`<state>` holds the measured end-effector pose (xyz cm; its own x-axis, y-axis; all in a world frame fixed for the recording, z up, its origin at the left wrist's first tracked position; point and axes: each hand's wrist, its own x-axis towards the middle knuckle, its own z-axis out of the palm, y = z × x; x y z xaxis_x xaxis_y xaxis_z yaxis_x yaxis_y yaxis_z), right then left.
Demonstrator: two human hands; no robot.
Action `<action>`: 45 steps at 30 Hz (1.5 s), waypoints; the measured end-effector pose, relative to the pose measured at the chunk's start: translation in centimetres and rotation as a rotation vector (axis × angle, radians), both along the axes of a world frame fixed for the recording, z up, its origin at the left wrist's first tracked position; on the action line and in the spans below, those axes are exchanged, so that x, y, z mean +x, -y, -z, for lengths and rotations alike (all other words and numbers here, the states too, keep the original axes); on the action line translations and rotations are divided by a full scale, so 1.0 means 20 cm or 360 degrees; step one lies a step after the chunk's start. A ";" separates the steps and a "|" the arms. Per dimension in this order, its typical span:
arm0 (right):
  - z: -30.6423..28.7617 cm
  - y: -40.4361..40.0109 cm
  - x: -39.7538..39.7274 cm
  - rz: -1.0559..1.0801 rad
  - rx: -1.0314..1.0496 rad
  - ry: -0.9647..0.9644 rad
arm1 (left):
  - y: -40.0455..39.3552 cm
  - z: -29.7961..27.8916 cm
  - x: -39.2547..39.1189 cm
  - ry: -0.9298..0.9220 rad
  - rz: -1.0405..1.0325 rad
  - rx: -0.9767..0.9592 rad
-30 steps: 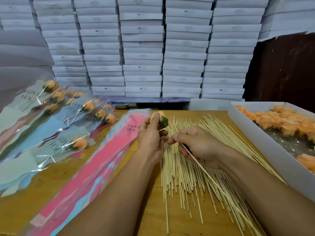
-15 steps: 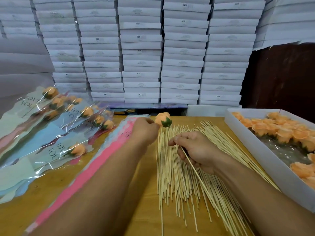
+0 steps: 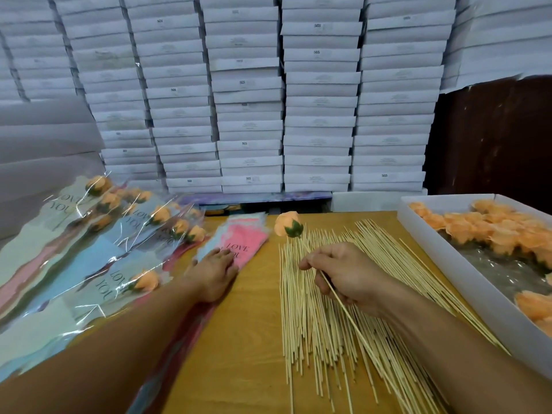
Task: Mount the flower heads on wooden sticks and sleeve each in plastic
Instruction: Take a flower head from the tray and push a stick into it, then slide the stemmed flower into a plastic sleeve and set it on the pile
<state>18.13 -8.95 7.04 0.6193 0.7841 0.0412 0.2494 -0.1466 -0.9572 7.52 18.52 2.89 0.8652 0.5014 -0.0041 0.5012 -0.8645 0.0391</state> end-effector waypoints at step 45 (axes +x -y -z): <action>0.05 -0.02 0.10 0.0178 0.0088 -0.0342 | 0.66 -0.26 0.01 0.1282 -0.0264 -0.2022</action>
<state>20.22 -8.60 6.10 0.7011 0.7105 -0.0601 0.0243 -0.1080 -0.9939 7.73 5.38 8.02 0.7832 0.6185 -0.0633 0.0681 0.0159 0.9976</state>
